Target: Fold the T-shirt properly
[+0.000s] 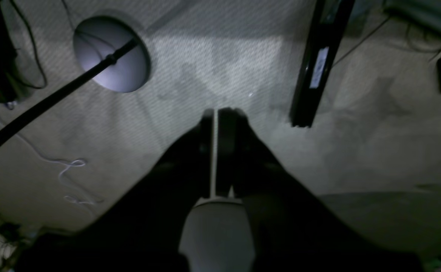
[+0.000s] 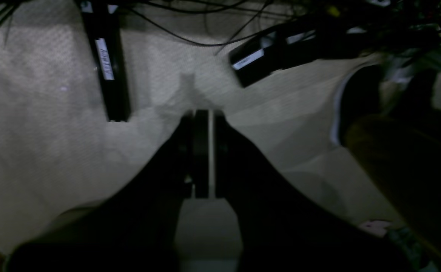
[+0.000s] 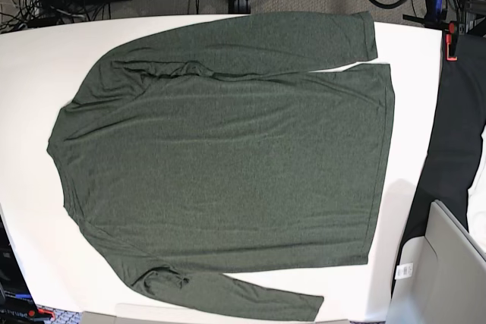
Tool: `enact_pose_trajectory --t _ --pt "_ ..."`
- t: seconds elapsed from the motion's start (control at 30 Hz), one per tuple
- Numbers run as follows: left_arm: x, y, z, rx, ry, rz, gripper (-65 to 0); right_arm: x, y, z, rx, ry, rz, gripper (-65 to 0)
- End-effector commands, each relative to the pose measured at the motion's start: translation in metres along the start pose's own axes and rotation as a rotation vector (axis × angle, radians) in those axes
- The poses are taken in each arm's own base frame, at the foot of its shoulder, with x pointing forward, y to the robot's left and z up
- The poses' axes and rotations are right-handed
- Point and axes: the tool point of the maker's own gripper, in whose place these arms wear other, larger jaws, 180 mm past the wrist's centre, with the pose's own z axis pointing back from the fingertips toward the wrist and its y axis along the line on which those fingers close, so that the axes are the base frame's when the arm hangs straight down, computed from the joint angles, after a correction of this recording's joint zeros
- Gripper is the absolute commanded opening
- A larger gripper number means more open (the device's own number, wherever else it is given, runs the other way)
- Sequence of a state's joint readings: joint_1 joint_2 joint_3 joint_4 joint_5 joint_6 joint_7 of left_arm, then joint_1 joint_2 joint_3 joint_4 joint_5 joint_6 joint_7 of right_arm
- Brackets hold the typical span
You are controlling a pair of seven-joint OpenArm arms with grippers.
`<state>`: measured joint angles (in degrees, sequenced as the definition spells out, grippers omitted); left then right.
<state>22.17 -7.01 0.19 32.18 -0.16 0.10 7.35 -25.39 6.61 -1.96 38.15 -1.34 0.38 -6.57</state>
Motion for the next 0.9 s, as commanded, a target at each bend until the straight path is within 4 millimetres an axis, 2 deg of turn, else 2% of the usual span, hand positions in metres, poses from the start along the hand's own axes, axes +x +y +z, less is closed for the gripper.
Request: enact_pose_trajectory --t 0.0,0.13,0.23,0.57,0.7,0.87 --pt "-0.001 0.007 0.004 0.014 -0.027 -0.005 -65.0 -0.002 -0.005 0.006 -0.01 -0.021 0.004 -64.9" --pt "0.001 0.011 0.021 0.021 -0.089 -0.019 -65.0 -0.001 -0.019 0.027 -0.029 -0.077 0.037 -64.9" --pt "0.007 0.013 0.035 0.024 -0.144 -0.03 -65.0 0.007 -0.021 0.045 -0.031 -0.126 0.048 -65.0" --pt "0.041 0.015 0.088 0.028 -0.324 -0.056 -65.0 0.038 -0.04 0.105 -0.041 -0.29 0.144 -65.0" --pt "0.052 0.039 0.112 0.083 -0.385 -0.037 -65.0 0.05 -0.058 0.13 -0.086 -0.344 0.136 -65.0" --pt "0.086 0.069 0.137 0.159 -0.489 -0.006 -65.0 0.073 -0.08 0.161 -0.147 -0.426 0.131 -65.0"
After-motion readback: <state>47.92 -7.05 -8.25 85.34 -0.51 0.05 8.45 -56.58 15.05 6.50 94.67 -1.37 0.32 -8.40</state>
